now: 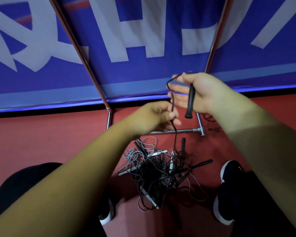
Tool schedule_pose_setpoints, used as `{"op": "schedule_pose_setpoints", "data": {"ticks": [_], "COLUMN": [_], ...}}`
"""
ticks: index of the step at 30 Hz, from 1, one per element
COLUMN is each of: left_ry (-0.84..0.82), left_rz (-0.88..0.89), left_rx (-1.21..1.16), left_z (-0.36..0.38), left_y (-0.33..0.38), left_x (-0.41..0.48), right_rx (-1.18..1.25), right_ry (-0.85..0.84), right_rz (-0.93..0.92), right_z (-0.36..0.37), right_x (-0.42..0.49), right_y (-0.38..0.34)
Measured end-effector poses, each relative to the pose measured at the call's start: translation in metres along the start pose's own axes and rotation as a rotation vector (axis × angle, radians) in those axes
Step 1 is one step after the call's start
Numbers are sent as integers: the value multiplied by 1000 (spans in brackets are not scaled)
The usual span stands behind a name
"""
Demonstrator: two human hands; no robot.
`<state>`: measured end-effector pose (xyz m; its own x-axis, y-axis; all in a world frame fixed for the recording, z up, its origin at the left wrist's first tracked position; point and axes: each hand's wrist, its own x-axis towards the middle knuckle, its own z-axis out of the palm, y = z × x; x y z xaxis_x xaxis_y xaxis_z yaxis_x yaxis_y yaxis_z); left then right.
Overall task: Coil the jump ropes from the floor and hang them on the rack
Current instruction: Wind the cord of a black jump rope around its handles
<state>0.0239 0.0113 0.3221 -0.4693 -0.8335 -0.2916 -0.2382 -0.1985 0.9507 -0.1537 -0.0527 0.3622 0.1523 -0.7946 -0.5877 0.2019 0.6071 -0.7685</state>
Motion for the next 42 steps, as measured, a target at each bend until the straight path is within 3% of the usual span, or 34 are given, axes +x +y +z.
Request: {"op": "schedule_pose_setpoints", "data": {"ticks": [3, 6, 9, 13, 18, 22, 24, 28, 30, 33, 36, 40, 42], "left_ry": [122, 319, 499, 583, 465, -75, -260, -294, -284, -133, 135, 428, 490], "left_rz": [-29, -15, 43, 97, -46, -97, -129, -105, -117, -77, 51, 106, 80], "left_rx": [-252, -516, -785, -881, -558, 54, 165, 244, 106, -277, -596, -958, -1076], "left_z": [-19, -38, -53, -56, -43, -23, -12, -12, -18, -27, -41, -57, -61], "left_y": [12, 16, 15, 13, 11, -2, -9, -9, 0, 17, 27, 26, 24], "left_x": [0, 3, 8, 12, 12, 2, -2, -3, -5, -7, -1, 8, 9], "right_rx": [-469, -699, -658, -444, -30, 321, 475, 569, 421, -175, -635, -723, -644], "right_ry": [-15, -202, -396, -414, -349, -305, -269, -172, -115, -63, -231, -555, -593], "right_rz": [158, 257, 228, 87, 26, 28, 18, -27, -28, 61, 208, 204, 169], "right_z": [-11, -15, -12, -4, 7, 5, 4, -3, -10, -21, -22, -15, -10], "right_x": [0, -7, -16, -18, -8, -2, 1, 7, 10, 14, 3, -14, -17], "right_y": [8, 20, 23, 23, 15, 5, 3, -1, -2, 4, 13, 18, 18]}}
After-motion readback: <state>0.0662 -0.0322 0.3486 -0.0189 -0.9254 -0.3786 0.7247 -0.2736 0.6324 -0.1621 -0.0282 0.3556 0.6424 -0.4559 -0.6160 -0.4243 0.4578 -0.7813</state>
